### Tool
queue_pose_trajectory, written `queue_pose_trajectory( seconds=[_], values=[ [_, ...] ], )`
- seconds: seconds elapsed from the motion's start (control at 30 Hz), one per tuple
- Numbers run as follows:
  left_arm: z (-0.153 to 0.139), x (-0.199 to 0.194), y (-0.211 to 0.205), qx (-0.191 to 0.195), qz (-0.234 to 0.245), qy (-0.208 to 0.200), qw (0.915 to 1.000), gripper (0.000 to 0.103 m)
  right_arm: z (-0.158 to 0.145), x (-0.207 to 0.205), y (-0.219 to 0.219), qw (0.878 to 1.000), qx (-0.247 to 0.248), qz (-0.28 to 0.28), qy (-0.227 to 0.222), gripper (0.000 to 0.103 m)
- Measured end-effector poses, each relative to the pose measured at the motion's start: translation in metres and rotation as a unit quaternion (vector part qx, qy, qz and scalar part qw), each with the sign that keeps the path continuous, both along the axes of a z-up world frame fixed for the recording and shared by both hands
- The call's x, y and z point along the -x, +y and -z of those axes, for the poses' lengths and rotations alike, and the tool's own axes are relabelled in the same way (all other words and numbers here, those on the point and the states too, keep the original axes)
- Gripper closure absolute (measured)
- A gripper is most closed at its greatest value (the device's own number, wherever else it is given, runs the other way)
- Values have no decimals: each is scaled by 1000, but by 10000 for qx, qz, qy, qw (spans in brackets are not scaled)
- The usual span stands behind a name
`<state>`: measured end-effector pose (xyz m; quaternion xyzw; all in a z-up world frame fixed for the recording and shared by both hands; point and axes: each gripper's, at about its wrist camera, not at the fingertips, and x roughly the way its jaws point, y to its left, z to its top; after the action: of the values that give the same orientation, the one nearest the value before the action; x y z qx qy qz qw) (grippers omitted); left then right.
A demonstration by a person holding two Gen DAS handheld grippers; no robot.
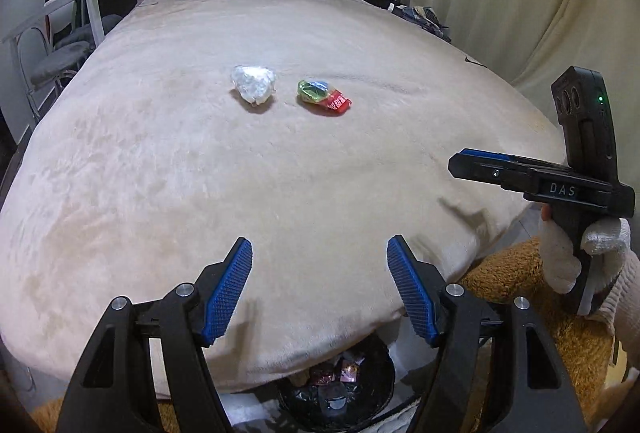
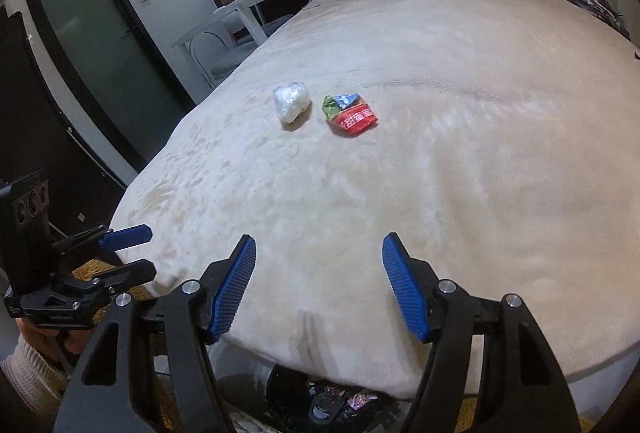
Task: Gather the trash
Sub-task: 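Raise both tools back over the last two items on the bed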
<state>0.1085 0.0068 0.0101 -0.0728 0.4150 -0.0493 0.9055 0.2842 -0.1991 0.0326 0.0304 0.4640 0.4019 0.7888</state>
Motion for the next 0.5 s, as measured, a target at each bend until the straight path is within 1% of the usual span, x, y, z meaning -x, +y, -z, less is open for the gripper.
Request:
queue_pose_trajectory(
  seconds=[0.07,0.17,0.23,0.37,0.5],
  values=[
    [0,-9,5,-28,-12,-21,10000,34,1,-11,6,9999,112,11,-79,36],
    [-1,-23,11,-75,14,-53,10000,34,2,-25,20,9994,225,-145,-216,30],
    [-3,-33,14,-133,47,-104,9998,34,4,-33,31,9985,358,-215,-347,30],
    [-8,-52,22,-199,72,-224,9995,34,13,-51,51,9976,512,-225,-401,30],
    [-9,-71,37,-72,70,-227,9997,34,17,-68,72,9966,558,-293,-523,30]
  ],
)
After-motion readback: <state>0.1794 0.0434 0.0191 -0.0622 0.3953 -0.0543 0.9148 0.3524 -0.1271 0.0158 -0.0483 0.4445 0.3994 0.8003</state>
